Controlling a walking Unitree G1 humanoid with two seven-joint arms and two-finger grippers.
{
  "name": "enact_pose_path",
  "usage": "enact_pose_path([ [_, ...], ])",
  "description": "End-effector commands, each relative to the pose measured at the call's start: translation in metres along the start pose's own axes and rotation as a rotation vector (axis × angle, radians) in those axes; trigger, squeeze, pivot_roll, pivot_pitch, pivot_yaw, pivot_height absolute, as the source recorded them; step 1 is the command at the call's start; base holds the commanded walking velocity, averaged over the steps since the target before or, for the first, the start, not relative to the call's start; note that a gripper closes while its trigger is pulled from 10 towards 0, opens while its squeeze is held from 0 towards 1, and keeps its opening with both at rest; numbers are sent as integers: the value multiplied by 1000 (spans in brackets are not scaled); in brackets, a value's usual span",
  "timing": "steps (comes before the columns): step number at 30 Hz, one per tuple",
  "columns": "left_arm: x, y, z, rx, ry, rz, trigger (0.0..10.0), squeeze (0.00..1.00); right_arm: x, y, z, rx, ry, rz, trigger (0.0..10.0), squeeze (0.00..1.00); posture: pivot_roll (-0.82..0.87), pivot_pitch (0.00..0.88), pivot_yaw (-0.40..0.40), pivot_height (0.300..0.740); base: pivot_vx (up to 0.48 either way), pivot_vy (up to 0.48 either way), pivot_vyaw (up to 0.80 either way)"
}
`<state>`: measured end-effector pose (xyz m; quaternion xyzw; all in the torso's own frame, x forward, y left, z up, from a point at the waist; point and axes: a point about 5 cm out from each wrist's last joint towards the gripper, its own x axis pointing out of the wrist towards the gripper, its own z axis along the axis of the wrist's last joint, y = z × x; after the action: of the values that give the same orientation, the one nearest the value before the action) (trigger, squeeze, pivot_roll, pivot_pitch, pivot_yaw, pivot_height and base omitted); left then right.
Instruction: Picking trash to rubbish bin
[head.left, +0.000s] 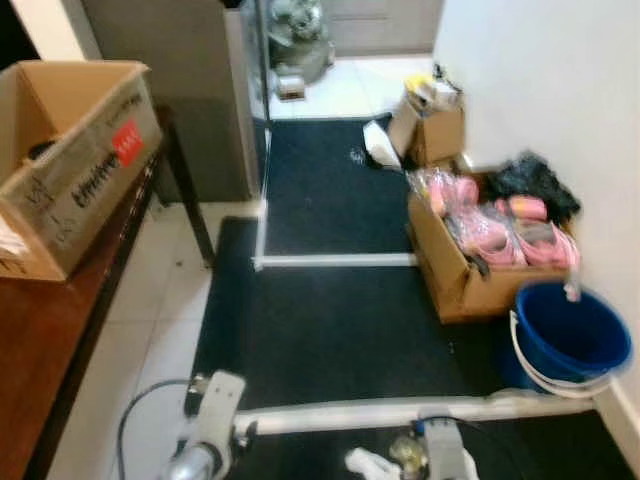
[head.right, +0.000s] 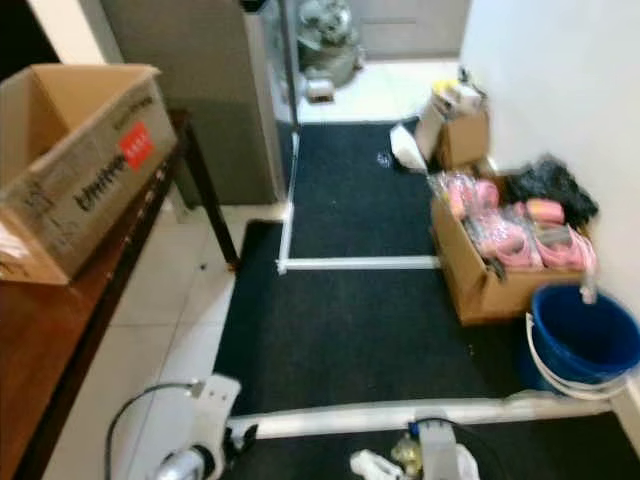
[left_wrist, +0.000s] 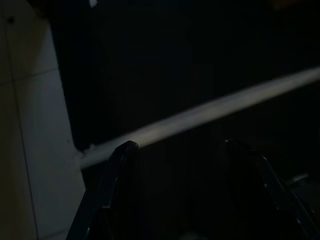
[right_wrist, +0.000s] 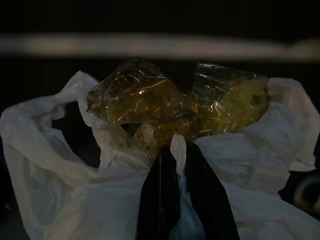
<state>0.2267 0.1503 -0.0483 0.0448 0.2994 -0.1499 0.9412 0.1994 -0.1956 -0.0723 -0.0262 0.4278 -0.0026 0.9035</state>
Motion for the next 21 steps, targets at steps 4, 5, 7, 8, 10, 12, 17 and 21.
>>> enact_pose_path([
  [4,-6,1,-15,-16,57,4,10000,0,-2,4,-13,6,38,5,10000,0,-59,86,34,740,388,0,0],
  [5,-6,1,-15,-16,57,4,10000,0,-2,4,-13,7,38,4,10000,0,-60,86,34,740,386,0,0],
  [7,-6,1,-15,-16,57,4,10000,0,-2,4,-14,20,39,4,10000,0,-60,86,34,740,384,0,0],
  [8,-6,1,-15,-16,57,4,10000,0,-2,4,-14,20,39,4,10000,0,-60,86,34,740,382,0,0],
  [10,-6,1,-15,-16,57,4,10000,0,-2,3,-14,26,38,4,10000,0,-60,87,34,740,381,0,0],
  [12,-6,1,-15,-17,57,4,10000,0,-2,3,-14,27,37,4,10000,0,-59,87,34,740,379,0,0],
  [17,-6,1,-15,-17,56,3,10000,0,-2,4,-14,27,38,3,10000,0,-57,86,34,740,373,0,0],
  [21,-6,2,-15,-18,55,4,10000,0,-2,4,-14,27,39,3,10000,0,-57,86,34,740,371,0,0],
])
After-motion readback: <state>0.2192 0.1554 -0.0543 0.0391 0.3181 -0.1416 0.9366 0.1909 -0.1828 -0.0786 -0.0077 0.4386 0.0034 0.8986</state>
